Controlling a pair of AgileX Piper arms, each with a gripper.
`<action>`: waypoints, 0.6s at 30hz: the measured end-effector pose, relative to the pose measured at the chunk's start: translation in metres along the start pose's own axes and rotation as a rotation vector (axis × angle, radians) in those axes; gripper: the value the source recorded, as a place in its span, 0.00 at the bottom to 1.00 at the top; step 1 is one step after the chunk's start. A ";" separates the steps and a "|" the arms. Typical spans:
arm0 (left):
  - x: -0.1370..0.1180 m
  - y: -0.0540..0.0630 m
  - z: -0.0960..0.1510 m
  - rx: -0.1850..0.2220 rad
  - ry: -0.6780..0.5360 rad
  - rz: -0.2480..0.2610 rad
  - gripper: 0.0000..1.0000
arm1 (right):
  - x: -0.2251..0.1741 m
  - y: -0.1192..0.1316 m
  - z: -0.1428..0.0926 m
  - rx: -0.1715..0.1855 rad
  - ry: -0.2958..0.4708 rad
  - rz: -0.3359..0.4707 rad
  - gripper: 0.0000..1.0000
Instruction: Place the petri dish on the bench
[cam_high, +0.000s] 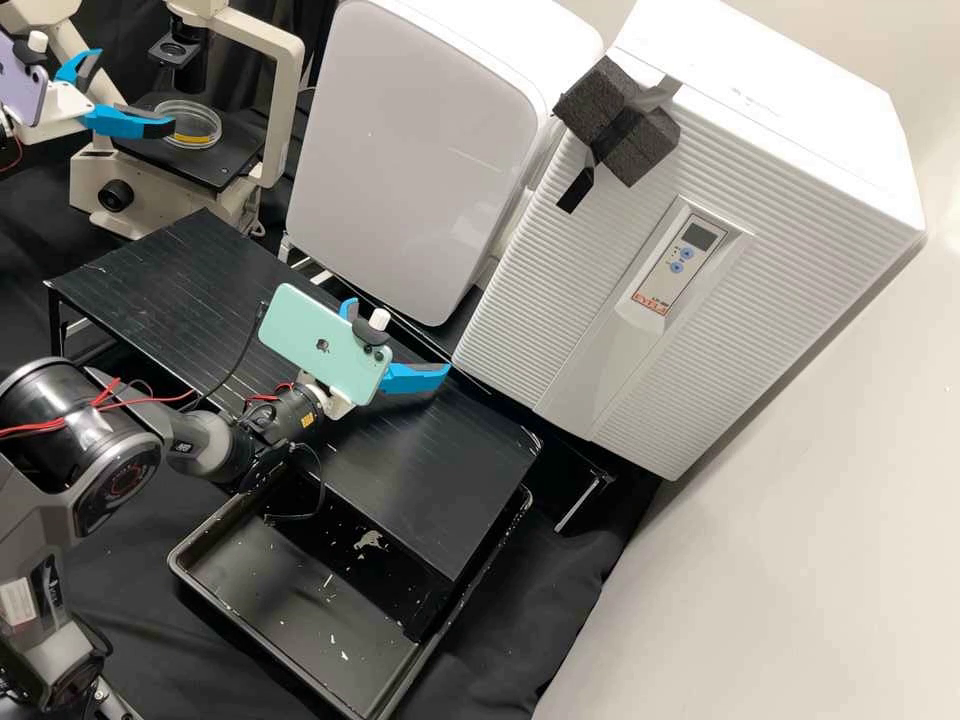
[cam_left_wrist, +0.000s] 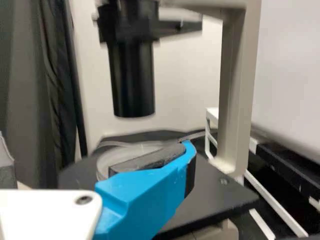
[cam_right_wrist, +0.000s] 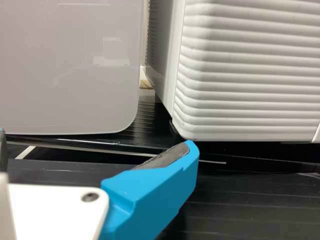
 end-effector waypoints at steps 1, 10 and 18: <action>0.003 -0.003 -0.001 -0.007 0.001 -0.010 1.00 | 0.000 0.000 0.000 0.000 0.000 0.000 1.00; 0.019 -0.016 -0.002 -0.009 -0.004 -0.065 1.00 | 0.000 0.000 0.000 0.000 0.000 0.000 1.00; 0.032 -0.021 -0.003 -0.049 -0.009 -0.069 1.00 | 0.000 0.000 0.000 0.000 0.000 0.000 1.00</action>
